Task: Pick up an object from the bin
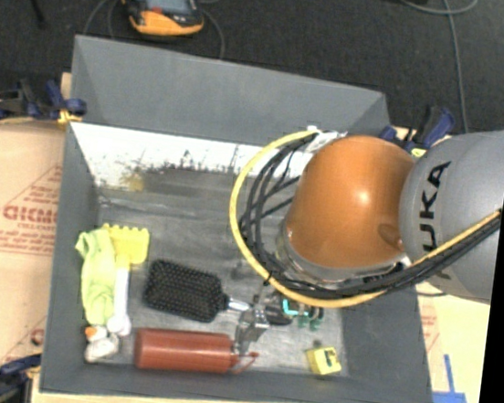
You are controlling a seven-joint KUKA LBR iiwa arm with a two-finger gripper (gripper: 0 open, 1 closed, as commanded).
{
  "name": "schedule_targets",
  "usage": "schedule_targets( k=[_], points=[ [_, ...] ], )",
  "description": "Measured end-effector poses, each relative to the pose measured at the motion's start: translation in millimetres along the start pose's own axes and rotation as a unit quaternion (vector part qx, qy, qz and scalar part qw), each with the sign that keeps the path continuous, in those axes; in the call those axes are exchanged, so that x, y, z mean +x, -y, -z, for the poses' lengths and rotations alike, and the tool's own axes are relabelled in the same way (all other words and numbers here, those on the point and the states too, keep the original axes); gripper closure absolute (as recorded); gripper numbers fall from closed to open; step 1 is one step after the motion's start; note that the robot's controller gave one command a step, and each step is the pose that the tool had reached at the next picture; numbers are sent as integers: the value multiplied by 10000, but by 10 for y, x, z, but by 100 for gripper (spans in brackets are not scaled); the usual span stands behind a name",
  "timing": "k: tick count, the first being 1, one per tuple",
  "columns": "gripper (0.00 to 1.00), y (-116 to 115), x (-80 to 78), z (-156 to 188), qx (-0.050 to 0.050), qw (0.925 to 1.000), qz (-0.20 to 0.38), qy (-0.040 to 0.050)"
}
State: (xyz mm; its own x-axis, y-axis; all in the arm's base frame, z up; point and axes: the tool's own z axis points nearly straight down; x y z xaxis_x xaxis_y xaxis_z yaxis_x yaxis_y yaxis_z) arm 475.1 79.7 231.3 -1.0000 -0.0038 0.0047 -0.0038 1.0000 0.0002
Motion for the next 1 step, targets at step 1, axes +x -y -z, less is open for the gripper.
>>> schedule_targets(
  k=[1],
  points=[
    [0,3,-16,31,-4,10000,-14,37]
  ],
)
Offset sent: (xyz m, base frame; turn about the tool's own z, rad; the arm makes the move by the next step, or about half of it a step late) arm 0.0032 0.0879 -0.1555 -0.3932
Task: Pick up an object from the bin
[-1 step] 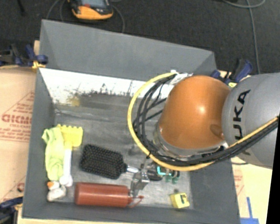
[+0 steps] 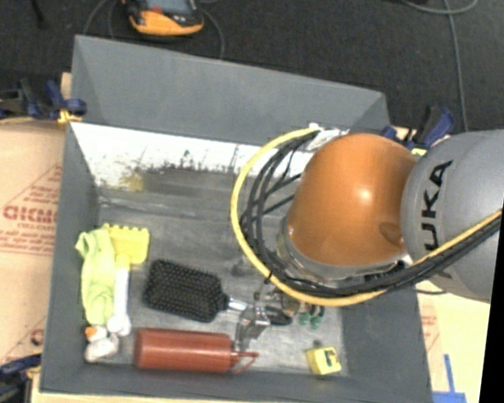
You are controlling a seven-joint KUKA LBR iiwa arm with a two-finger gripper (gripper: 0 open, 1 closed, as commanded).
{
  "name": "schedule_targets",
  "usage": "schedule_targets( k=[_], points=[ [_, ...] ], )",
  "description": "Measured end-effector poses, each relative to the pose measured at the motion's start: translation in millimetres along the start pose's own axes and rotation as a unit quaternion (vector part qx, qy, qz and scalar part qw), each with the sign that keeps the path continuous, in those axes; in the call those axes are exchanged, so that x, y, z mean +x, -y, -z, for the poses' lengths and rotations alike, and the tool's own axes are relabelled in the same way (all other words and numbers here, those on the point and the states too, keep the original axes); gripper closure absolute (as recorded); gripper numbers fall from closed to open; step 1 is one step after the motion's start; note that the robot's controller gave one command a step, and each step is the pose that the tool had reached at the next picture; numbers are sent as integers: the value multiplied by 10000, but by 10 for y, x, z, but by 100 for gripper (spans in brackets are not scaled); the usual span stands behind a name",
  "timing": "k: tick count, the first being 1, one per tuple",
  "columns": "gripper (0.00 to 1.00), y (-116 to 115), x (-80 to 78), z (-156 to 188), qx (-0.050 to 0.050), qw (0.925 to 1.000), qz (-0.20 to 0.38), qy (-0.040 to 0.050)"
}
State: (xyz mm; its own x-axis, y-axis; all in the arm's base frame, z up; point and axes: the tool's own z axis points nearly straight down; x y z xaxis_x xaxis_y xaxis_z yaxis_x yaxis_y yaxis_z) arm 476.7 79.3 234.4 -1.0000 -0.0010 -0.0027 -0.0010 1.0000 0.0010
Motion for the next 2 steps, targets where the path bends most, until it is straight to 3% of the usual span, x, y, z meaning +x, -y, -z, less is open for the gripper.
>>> schedule_targets(
  k=[1,2],
  points=[
    [0,-194,-18,-351,4,9990,447,24],
    [0,-248,-140,-1000,3,9892,1465,28]
  ],
)
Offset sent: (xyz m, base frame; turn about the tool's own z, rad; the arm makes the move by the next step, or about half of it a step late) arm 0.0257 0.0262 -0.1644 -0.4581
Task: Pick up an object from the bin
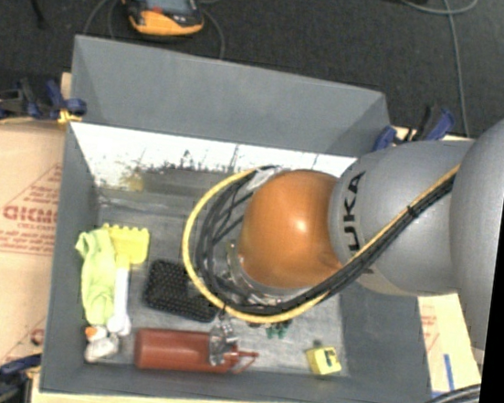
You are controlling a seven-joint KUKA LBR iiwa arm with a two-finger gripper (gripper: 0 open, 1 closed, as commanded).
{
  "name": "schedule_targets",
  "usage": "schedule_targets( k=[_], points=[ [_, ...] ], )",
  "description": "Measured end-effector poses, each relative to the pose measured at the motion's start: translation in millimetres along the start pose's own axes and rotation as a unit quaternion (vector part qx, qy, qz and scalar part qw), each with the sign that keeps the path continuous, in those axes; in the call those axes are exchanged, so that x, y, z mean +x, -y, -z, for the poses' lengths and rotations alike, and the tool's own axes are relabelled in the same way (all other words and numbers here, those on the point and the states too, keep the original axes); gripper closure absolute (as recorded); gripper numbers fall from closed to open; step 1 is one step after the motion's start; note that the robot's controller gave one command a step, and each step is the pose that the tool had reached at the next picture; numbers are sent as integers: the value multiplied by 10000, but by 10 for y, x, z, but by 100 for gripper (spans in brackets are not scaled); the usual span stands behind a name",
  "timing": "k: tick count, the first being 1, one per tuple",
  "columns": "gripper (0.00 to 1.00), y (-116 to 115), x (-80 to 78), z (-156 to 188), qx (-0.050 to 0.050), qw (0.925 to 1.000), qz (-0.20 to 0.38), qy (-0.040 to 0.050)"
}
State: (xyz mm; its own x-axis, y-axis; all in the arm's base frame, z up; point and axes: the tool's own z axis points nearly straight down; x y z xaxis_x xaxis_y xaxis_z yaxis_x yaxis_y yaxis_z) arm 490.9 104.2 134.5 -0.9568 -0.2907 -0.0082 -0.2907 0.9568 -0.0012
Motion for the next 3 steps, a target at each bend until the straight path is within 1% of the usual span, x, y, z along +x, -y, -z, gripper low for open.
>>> schedule_targets(
  k=[1,2,3],
  points=[
    [100,154,-21,-508,-77,10000,-3,17],
    [100,155,-22,-509,-77,10000,-8,18],
    [100,-43,-322,1379,-2,10000,4,-27]
  ],
)
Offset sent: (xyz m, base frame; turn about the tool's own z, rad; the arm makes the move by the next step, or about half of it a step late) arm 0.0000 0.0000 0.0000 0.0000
